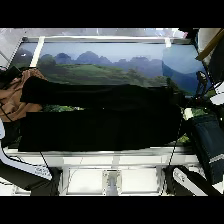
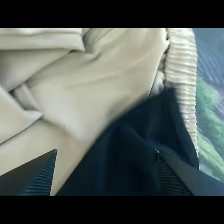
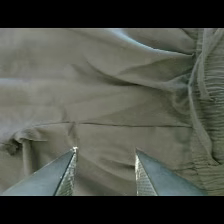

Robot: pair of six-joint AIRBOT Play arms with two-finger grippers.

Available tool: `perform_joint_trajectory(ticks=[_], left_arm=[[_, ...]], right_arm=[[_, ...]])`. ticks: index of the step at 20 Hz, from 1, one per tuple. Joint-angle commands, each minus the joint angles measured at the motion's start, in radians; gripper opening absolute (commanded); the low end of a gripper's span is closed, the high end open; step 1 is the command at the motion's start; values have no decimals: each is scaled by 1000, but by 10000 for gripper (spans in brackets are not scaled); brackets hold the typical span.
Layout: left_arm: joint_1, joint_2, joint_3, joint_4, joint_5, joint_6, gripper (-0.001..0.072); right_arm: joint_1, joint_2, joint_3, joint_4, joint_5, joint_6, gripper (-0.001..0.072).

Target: Fold the clothes and pants, and hang the long-sleeved shirts on hangers.

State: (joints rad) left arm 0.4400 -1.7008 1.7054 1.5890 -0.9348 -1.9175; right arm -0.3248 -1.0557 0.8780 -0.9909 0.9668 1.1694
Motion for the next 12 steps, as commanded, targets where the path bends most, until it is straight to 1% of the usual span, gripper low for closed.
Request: perform_joint_trajectory(ticks=[1,2,4,5,6,8,9,10,11,12], left_arm=[[40,77,0,34,-153,42,702],[63,119,0,91,-245,52,701],[119,208,-18,259,-457,51,701],[155,263,-55,337,-534,47,701],[202,338,-126,386,-576,23,701],[315,523,-332,373,-571,-21,700],[376,615,-443,357,-563,-21,699],[447,706,-560,308,-546,-18,699],[521,779,-657,219,-523,33,699],[613,837,-753,77,-513,134,699]], right_arm=[[-50,2,2,-53,70,0,388],[-82,2,1,-77,122,0,389],[-165,3,-6,-129,228,-9,389],[-209,8,-23,-148,264,-27,388],[-258,24,-58,-150,280,-62,388],[-346,78,-155,-134,273,-106,389],[-380,111,-204,-122,270,-124,389],[-400,141,-237,-115,271,-140,389],[-406,170,-256,-112,264,-140,389],[-404,190,-256,-96,261,-140,389]])
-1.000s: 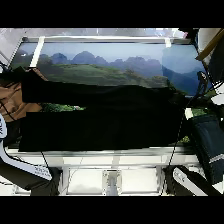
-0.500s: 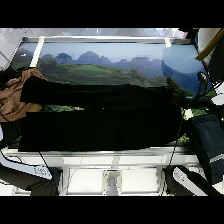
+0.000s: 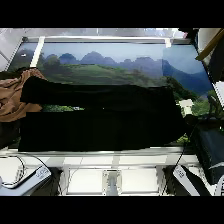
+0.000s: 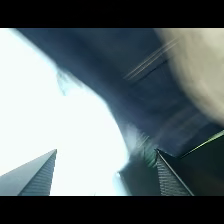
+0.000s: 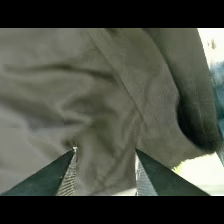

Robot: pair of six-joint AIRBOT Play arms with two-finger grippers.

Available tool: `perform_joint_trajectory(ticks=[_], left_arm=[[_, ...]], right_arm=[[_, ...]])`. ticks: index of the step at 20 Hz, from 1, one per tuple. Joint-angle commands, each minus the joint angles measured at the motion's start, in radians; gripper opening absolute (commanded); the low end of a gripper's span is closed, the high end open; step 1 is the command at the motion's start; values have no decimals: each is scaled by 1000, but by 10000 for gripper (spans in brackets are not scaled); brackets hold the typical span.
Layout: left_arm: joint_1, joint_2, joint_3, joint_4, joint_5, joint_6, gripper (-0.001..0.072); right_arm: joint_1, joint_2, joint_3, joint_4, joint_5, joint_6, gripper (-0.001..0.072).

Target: Fold the clothes and pants, and hang the long-sleeved shirts on hangers.

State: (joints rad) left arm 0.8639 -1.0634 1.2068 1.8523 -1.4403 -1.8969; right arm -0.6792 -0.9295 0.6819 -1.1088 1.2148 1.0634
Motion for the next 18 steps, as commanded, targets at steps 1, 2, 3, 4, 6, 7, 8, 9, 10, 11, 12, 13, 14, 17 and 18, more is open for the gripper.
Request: perform_joint_trajectory(ticks=[1,2,3,4,6,7,8,9,10,11,12,13,14,17,18], left_arm=[[288,229,-337,-340,-13,224,699],[372,239,-401,-466,-19,319,698],[447,239,-463,-571,-13,381,697],[499,233,-511,-644,-1,441,625],[557,202,-574,-733,40,578,390],[558,176,-579,-738,65,602,357],[558,148,-579,-739,90,620,377],[558,114,-579,-734,111,619,546],[558,80,-579,-734,116,621,713],[558,42,-579,-721,116,635,715],[558,3,-579,-699,116,645,713],[558,-29,-579,-681,122,649,705],[558,-55,-579,-679,142,649,674],[557,-93,-579,-741,220,698,558],[557,-97,-579,-742,228,729,557]], right_arm=[[-50,77,-54,45,11,-38,389],[-50,84,-45,55,12,-38,389],[-50,86,-34,60,16,-38,389],[-50,85,-24,60,22,-38,389],[-50,86,-20,63,25,-37,389],[-50,86,-19,65,27,-37,389],[-50,86,-19,70,29,-37,389],[-50,86,-19,84,38,-36,390],[-50,86,-19,103,51,-36,389],[-50,86,-19,124,60,-36,389],[-50,86,-19,146,67,-36,389],[-50,86,-19,161,73,-36,389],[-50,86,-19,175,79,-36,389],[-50,86,-19,203,98,-33,389],[-50,86,-19,204,108,-32,389]])
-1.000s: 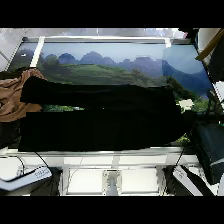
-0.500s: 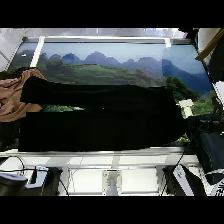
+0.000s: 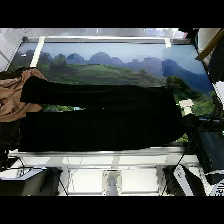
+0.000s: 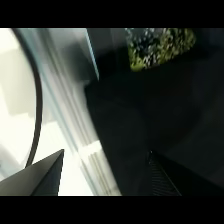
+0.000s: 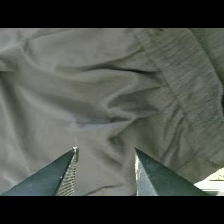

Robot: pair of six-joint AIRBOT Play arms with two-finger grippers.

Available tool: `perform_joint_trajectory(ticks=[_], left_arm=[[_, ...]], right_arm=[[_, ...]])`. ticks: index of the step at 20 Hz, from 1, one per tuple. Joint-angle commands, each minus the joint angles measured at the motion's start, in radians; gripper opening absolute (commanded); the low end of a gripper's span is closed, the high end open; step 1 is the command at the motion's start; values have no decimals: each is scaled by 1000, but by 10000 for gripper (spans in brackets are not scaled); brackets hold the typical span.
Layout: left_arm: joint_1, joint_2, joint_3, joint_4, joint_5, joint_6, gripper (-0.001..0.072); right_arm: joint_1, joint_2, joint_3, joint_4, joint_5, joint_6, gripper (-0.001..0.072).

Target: Fold the clothes and pants, and hang the long-sleeved shirts on hangers.

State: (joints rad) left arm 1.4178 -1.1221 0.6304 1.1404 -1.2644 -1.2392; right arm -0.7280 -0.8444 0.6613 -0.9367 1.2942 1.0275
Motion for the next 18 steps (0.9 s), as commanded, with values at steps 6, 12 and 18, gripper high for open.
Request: perform_joint_trajectory(ticks=[6,12,18], left_arm=[[3,-80,-3,-54,86,77,555],[-45,-107,-3,-138,93,122,478],[-139,-167,-2,-109,103,126,411]], right_arm=[[-1,1,1,33,31,8,388],[-1,1,1,33,30,8,388],[-1,1,1,40,38,10,388]])
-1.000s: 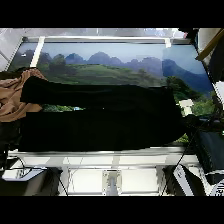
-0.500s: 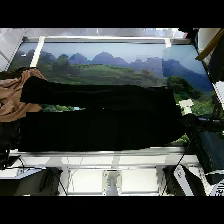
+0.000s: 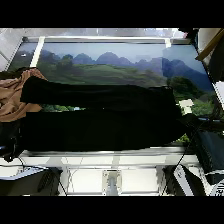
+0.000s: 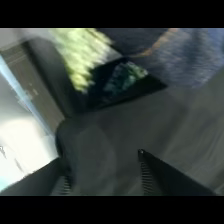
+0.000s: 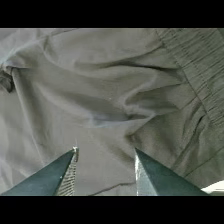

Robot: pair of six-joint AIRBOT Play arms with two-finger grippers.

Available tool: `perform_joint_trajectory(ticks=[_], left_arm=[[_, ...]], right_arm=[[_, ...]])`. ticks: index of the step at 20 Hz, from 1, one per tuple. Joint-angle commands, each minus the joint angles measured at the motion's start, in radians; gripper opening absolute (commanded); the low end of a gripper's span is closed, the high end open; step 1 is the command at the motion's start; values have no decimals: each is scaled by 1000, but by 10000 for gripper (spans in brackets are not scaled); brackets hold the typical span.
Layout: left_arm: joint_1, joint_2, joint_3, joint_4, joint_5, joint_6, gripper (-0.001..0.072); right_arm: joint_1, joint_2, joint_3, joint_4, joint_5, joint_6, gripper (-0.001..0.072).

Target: Fold the clothes and pants, and hang the long-sleeved shirts on hangers.

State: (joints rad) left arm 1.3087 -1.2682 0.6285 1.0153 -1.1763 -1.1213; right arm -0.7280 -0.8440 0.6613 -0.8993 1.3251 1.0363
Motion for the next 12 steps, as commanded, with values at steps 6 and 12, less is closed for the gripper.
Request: perform_joint_trajectory(ticks=[6,12], left_arm=[[-30,23,6,15,13,11,11],[-30,91,15,-32,13,11,11]], right_arm=[[-2,1,78,-52,19,1,388],[-208,-2,-3,-171,-12,179,460]])
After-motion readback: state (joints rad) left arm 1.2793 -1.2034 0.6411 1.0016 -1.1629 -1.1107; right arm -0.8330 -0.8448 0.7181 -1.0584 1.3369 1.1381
